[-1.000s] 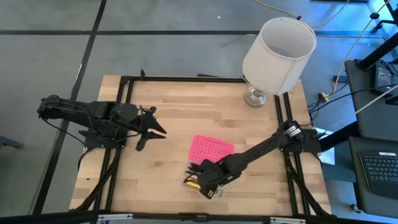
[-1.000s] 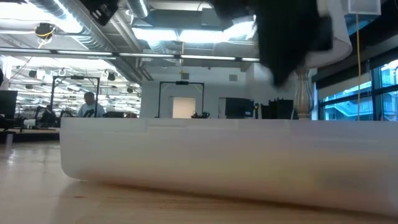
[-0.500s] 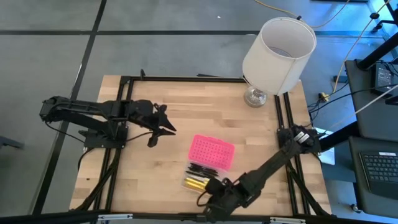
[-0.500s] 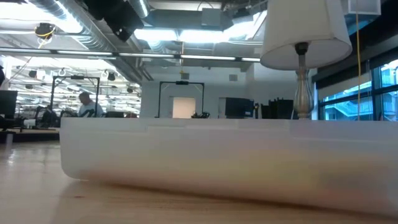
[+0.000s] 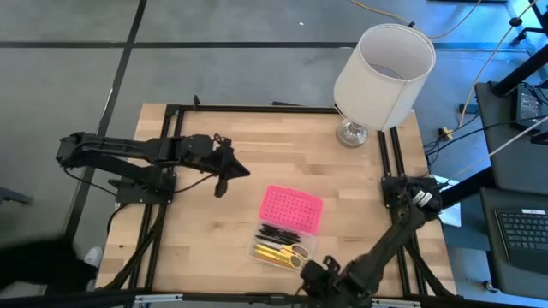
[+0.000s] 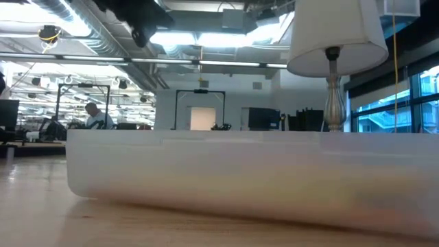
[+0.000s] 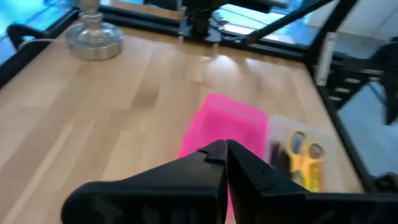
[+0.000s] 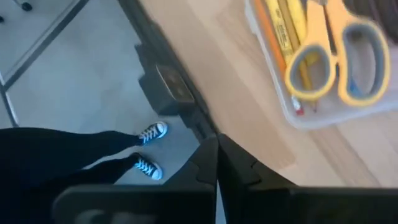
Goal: Pick & place school supplies into a supply box
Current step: Close the pink supply box
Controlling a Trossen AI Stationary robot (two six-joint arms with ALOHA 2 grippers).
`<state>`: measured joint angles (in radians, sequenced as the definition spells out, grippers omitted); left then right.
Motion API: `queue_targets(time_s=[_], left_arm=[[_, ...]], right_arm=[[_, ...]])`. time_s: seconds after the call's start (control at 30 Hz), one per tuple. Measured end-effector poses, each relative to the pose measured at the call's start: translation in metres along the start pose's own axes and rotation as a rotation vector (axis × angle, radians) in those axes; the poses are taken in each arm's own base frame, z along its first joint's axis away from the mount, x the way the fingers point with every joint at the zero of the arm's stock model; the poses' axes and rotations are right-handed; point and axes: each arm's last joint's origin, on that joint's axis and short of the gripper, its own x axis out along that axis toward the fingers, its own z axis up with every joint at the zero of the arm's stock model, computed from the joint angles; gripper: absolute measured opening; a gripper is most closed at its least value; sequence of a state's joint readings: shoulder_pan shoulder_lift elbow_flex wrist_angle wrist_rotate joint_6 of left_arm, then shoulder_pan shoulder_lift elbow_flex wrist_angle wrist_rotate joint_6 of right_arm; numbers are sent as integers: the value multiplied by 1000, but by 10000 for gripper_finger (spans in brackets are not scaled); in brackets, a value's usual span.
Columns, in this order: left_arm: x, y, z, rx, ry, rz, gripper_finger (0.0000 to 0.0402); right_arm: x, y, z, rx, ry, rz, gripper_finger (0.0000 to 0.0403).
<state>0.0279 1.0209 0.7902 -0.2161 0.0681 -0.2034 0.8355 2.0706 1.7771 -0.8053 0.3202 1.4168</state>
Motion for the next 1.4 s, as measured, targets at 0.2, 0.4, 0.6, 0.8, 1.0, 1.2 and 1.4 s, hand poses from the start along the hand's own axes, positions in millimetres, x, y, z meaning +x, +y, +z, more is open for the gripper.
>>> queue_targets(time_s=[0.2, 0.4, 0.6, 0.8, 1.0, 1.2, 1.4], left_arm=[[34, 24, 2, -13, 88, 63, 1], [68, 48, 16, 28, 210, 17, 1], [98, 69, 23, 58, 268, 7, 1], [120, 87, 4, 37, 380, -72, 1], [132, 100, -4, 31, 377, -105, 1], [146, 119, -14, 108, 394, 56, 1], [159, 139, -38, 10, 468, 18, 1]], right_arm=[[15, 3, -36, 71, -10, -10, 4], [44, 3, -46, 107, -76, -12, 2], [71, -4, -42, 137, -262, -59, 2], [94, -13, -42, 142, -289, -111, 1], [103, -16, -37, 156, -299, -127, 1], [104, -19, -36, 176, -268, -155, 1], [104, -21, -37, 195, -247, -165, 0]])
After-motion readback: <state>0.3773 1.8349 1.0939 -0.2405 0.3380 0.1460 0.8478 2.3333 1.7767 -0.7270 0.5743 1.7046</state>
